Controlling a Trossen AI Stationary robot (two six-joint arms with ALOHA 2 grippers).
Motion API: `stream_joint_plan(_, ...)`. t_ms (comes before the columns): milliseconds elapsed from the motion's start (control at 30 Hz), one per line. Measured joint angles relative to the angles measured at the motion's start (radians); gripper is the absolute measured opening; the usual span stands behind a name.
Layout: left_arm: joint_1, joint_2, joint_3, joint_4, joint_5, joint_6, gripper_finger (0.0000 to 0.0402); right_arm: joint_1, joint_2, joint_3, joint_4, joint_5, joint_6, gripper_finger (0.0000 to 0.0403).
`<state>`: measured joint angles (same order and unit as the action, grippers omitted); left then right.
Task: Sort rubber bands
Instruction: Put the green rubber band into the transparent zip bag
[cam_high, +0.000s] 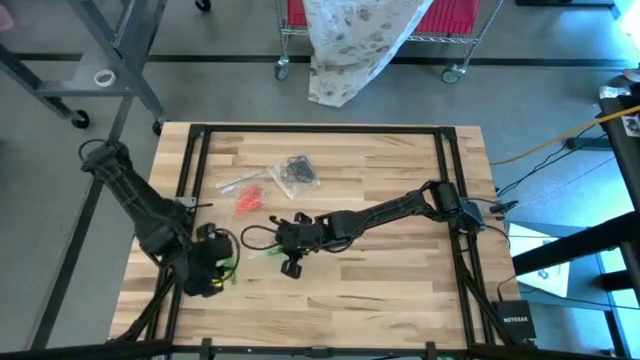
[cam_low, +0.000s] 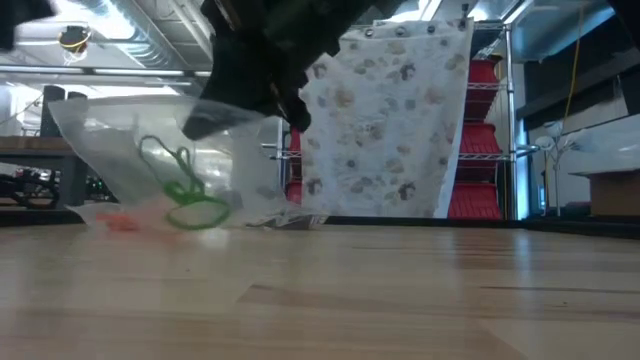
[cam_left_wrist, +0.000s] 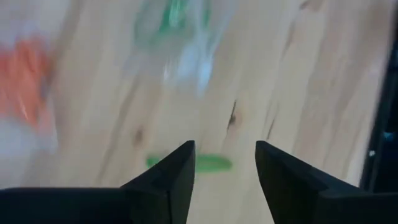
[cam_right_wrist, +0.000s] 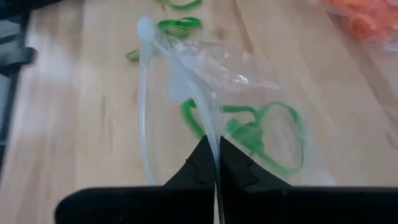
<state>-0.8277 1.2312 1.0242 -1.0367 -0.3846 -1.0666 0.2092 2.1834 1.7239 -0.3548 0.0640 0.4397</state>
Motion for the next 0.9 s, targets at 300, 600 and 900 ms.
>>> stream_joint_plan(300,-0.066,0.0,-0.271,0.019,0.144,-0.494,0.0144,0.006,0.0,0.0,0.018,0.05,-0.022,0.0)
stream_joint_plan(600,-0.064,0.001,-0.476,0.236,0.247,-0.585,0.0127,0.006,0.0,0.0,0.016,0.074,-0.046,0.0)
stream_joint_plan(900,-0.065,-0.002,-0.537,0.291,0.245,-0.543,0.0092,0.006,0.0,0.0,0.016,0.083,-0.053,0.0)
